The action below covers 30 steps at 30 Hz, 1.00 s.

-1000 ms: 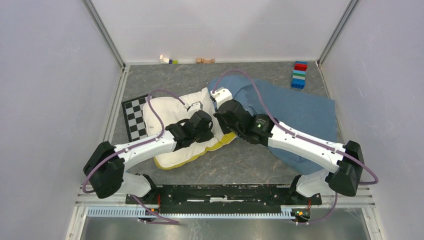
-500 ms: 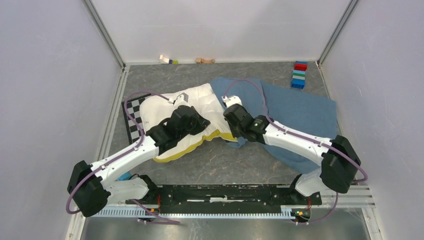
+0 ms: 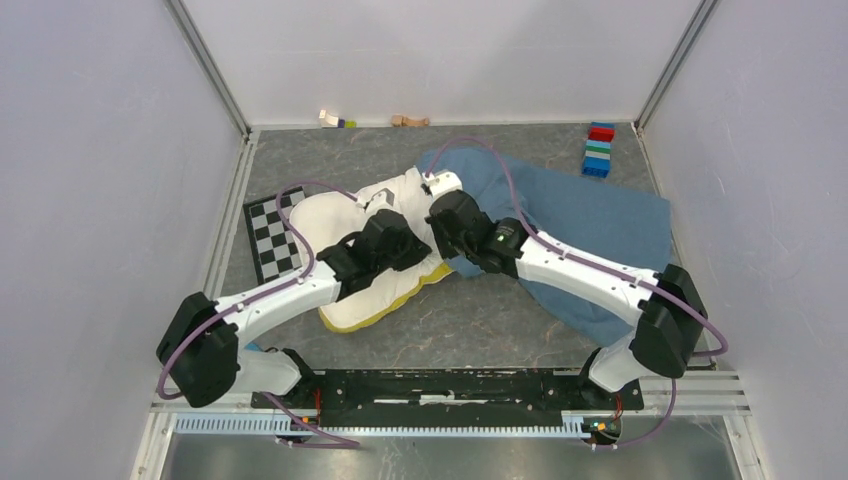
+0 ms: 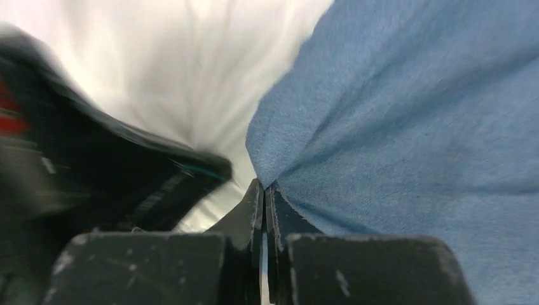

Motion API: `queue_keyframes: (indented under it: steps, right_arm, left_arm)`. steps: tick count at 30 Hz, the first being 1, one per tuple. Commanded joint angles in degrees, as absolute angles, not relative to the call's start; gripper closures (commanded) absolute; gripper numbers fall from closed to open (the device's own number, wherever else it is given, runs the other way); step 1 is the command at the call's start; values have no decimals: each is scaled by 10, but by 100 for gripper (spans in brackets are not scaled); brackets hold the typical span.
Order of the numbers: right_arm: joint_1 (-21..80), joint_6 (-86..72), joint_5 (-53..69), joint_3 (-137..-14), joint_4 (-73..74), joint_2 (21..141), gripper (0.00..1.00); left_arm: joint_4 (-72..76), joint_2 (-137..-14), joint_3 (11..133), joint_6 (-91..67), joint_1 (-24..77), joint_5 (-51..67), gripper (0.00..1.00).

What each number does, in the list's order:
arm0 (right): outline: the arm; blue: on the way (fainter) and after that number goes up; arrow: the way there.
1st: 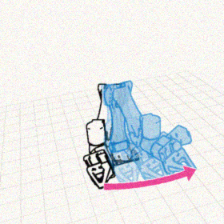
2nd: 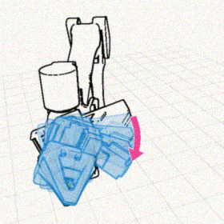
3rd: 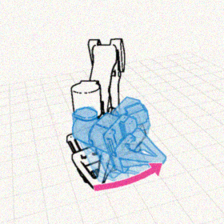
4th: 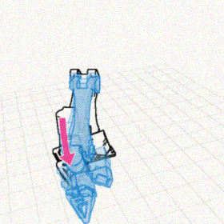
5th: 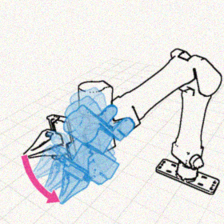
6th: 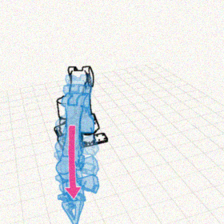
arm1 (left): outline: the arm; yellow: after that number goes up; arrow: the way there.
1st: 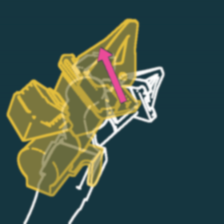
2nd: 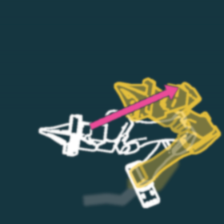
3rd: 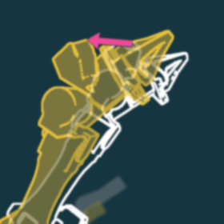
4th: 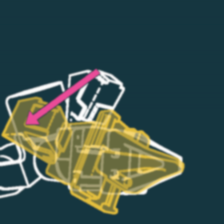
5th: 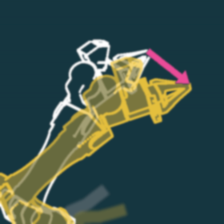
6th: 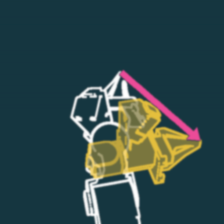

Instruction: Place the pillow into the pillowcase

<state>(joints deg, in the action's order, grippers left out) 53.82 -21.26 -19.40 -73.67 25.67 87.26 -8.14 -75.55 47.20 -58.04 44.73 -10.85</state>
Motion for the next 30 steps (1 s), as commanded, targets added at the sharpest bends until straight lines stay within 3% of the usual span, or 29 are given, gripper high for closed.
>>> queue_keyframes:
  steps: [1,4,12,22,23,27,29,30]
  right_arm:
    - [539,-235,-166,-662,221,875,99]
    - [525,-231,-181,-666,233,860,99]
    - [588,-199,-152,-901,286,866,99]
    - [511,-253,-133,-566,195,790,96]
    - [510,-253,-133,-555,193,782,91]
    - [508,-226,-164,-594,206,758,58]
    - [502,-201,-177,-636,216,767,44]
    - [495,-188,-179,-659,219,780,37]
  left_arm:
    - [-32,-692,534,-565,448,-122,98]
    - [-33,-674,539,-564,448,-129,98]
    - [22,-787,511,-607,451,-79,98]
    - [-15,-724,477,-590,453,-85,97]
    - [-20,-720,474,-587,453,-80,93]
    - [-68,-685,472,-558,453,-93,39]
    - [-108,-659,491,-533,451,-121,14]
    - [-143,-649,507,-517,449,-139,7]
